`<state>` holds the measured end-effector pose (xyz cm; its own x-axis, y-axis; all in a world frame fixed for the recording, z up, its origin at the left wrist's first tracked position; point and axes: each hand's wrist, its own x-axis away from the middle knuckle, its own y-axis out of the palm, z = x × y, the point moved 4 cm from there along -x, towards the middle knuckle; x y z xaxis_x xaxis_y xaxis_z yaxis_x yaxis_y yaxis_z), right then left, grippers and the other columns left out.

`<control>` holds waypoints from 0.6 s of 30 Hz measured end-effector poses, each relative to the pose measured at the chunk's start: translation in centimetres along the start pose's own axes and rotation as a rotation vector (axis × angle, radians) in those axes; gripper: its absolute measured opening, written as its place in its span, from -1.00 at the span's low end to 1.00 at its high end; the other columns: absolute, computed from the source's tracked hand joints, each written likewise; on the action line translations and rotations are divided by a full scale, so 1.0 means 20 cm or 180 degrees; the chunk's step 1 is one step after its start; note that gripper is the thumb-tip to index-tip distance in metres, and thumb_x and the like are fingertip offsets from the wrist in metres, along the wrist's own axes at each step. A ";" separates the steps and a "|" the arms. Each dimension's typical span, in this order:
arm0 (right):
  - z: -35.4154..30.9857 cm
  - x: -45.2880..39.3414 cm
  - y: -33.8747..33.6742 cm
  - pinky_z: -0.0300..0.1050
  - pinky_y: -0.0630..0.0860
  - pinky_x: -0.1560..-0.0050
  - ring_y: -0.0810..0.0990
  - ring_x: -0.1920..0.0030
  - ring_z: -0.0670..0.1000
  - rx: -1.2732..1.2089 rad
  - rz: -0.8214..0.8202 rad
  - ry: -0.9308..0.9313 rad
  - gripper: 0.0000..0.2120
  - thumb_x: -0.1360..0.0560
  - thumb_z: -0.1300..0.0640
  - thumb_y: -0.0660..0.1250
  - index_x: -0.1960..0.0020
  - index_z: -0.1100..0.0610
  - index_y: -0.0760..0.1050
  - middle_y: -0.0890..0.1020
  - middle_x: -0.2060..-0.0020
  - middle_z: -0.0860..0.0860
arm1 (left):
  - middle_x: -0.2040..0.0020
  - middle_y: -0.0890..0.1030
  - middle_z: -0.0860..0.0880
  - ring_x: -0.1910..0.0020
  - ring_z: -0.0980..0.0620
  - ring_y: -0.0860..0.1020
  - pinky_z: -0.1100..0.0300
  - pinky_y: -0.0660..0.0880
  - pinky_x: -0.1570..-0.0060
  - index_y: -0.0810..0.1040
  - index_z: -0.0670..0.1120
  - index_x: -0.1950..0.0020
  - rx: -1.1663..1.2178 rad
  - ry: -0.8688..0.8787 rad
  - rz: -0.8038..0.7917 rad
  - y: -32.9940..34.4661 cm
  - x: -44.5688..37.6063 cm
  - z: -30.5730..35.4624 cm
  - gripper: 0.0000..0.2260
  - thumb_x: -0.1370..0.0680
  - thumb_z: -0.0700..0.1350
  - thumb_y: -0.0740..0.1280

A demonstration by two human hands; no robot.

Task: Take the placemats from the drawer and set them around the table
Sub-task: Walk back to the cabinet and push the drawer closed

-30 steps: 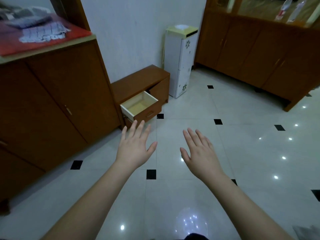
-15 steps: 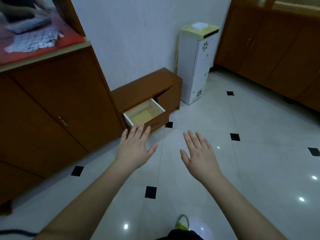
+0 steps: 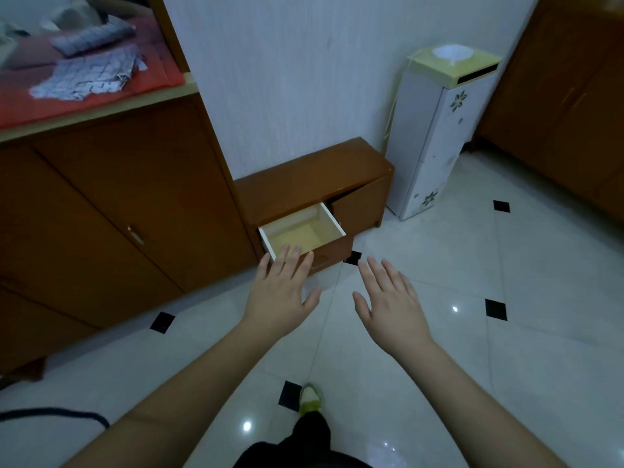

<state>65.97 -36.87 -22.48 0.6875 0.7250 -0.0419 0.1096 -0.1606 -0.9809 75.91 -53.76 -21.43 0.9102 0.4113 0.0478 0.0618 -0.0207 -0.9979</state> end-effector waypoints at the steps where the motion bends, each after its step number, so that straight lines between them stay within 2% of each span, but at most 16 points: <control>1: 0.01 -0.06 0.00 0.03 0.12 -0.49 0.25 -0.52 0.10 0.0006 0.0011 -0.0016 -0.38 -0.58 -0.16 -0.11 -0.55 0.08 0.22 0.32 -0.51 0.03 | -0.65 -0.01 -0.01 -0.62 -0.04 -0.11 -0.11 -0.14 -0.56 -0.05 0.05 -0.63 0.0026 -0.0018 -0.0023 0.02 -0.05 -0.01 -0.32 -0.56 0.32 -0.25; 4: 0.02 -0.26 0.03 0.03 0.14 -0.48 0.26 -0.51 0.10 0.0076 0.0018 -0.0117 -0.39 -0.58 -0.15 -0.09 -0.55 0.08 0.23 0.31 -0.51 0.04 | -0.65 -0.02 -0.01 -0.62 -0.03 -0.13 -0.10 -0.14 -0.56 -0.06 0.06 -0.64 0.0148 -0.0082 -0.0017 0.09 -0.20 -0.06 -0.33 -0.57 0.31 -0.21; 8: 0.00 -0.53 0.07 0.06 0.24 -0.45 0.32 -0.48 0.11 0.0192 0.0013 -0.0227 -0.41 -0.57 -0.14 -0.02 -0.52 0.10 0.28 0.38 -0.47 0.05 | -0.65 -0.02 0.00 -0.61 0.03 -0.13 0.00 -0.11 -0.54 -0.01 0.04 -0.64 0.0404 0.0000 0.0078 0.14 -0.42 -0.18 -0.31 -0.56 0.31 -0.23; 13: -0.03 -0.84 0.12 0.10 0.30 -0.42 0.35 -0.45 0.12 0.0301 -0.0043 -0.0336 -0.44 -0.55 -0.09 0.06 -0.47 0.12 0.36 0.44 -0.42 0.06 | -0.63 0.10 -0.01 -0.61 0.00 -0.02 -0.06 0.01 -0.55 0.12 0.04 -0.61 0.0583 -0.0032 0.0190 0.17 -0.68 -0.33 -0.35 -0.57 0.28 -0.13; 18: -0.02 -1.10 0.20 0.13 0.35 -0.38 0.40 -0.43 0.16 0.0315 -0.0112 -0.0356 -0.45 -0.55 -0.09 0.04 -0.44 0.15 0.39 0.45 -0.42 0.10 | -0.63 0.08 -0.01 -0.62 -0.01 -0.03 -0.07 -0.02 -0.56 0.07 0.04 -0.62 0.0658 -0.0180 0.0127 0.25 -0.89 -0.45 -0.34 -0.56 0.28 -0.16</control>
<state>51.56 -53.70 -25.31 0.5996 0.8000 -0.0228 0.0569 -0.0710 -0.9958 63.70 -69.35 -26.80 0.8855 0.4646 0.0113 -0.0645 0.1470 -0.9870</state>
